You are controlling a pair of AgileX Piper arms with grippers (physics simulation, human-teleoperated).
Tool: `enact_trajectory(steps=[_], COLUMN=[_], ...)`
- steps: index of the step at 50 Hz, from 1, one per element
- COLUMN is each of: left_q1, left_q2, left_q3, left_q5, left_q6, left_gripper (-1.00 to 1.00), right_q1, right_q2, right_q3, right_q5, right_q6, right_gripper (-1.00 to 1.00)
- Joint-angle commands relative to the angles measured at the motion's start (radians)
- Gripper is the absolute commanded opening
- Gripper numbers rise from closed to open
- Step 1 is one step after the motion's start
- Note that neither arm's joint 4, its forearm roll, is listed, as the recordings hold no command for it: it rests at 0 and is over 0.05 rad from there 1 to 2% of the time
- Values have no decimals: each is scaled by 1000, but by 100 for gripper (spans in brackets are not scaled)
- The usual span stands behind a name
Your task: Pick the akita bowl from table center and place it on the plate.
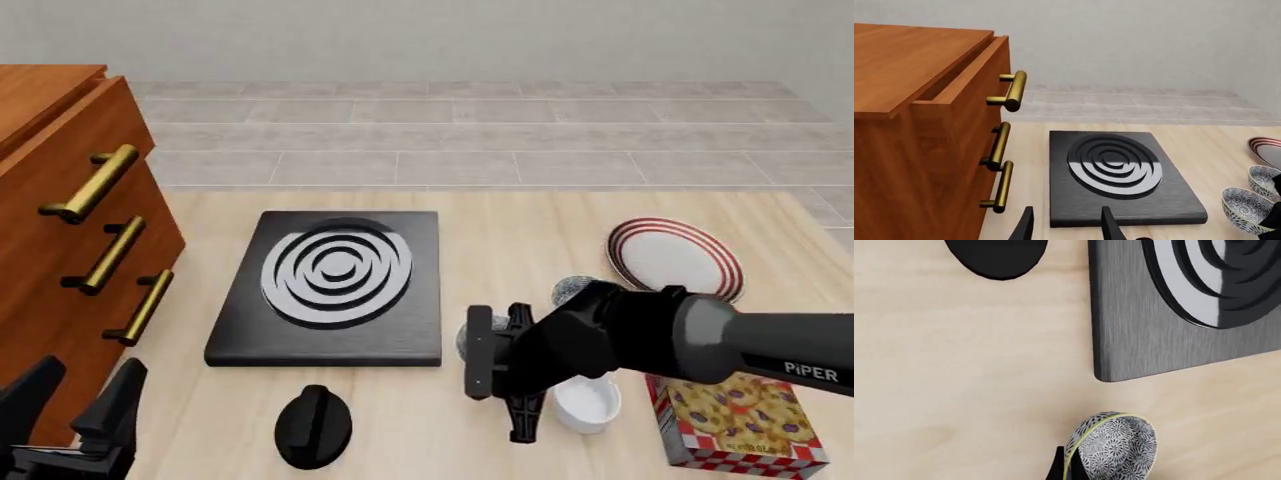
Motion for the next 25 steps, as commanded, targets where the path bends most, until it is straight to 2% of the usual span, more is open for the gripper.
enact_trajectory(steps=[1, 3, 5, 7, 13, 18, 19, 21, 25], left_q1=[-2, -3, -4, -5, -6, -8, -8, -5, -8], left_q2=[-2, -7, -6, -2, 2, -4, -8, -8, -13], left_q3=[0, 1, 0, 1, 0, 1, 1, 1, 1], left_q5=[1, 5, 5, 1, -2, 2, 6, 5, 9], left_q6=[2, 3, 2, 2, -1, -2, -2, -2, -1], left_gripper=[100, 100, 100, 100, 100, 100, 100, 100, 100], right_q1=[-12, -14, -4, -6, -4, -50, -61, -67, -97], right_q2=[-58, -71, -82, -102, -134, -165, -162, -172, -169], right_q3=[-34, -39, -73, -82, -131, -145, -204, -219, -296], right_q5=[71, 81, 109, 123, 178, 193, 218, 240, 274], right_q6=[-12, -20, 9, -8, -6, -65, -34, -49, -36], right_gripper=[-100, -100, -100, -100, -100, -100, -100, -100, -100])
